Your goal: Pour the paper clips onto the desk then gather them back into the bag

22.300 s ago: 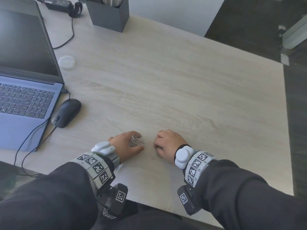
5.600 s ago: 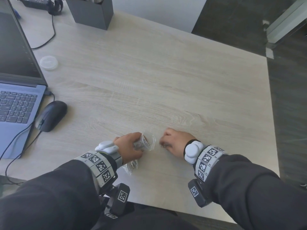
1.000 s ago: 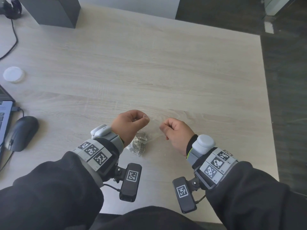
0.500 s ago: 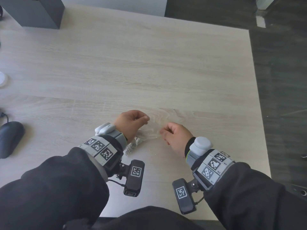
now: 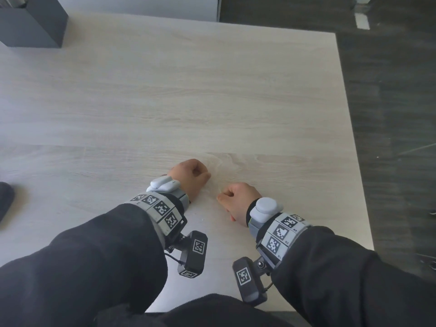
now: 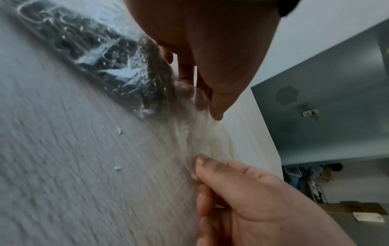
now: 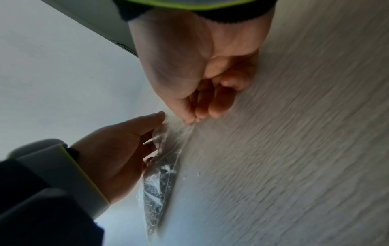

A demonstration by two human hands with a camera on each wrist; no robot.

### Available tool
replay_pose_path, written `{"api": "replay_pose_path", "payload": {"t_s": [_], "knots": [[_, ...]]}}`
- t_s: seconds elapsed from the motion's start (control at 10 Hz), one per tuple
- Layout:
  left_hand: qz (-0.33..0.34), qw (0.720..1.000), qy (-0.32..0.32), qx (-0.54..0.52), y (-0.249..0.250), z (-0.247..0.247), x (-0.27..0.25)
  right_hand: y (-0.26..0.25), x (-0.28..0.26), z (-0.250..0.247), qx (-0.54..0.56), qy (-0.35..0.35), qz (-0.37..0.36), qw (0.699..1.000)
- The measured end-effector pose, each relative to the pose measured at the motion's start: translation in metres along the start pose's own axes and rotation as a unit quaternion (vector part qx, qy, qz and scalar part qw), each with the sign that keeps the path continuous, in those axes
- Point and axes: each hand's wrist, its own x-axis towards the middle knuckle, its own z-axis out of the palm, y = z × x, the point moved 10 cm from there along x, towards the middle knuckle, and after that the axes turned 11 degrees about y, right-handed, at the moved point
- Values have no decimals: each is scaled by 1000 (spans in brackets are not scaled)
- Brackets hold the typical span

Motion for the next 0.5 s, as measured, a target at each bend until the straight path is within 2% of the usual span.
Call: {"api": "replay_pose_path", "payload": {"t_s": [0.1,0.3,0.4,0.5], "knots": [[7,1000,-10,27,4,3,0,3,-2,-2,8,-17,6,1000],[2,1000,4,-2,8,-8,-3,8,0,-9,20,-24,2,1000],[-1,1000,9,-13,10,-25,-9,11,3,-25,0,-2,5,1000],[-6,998,41,-37,14,-47,-8,2,7,-46,25,32,-8,999]]}}
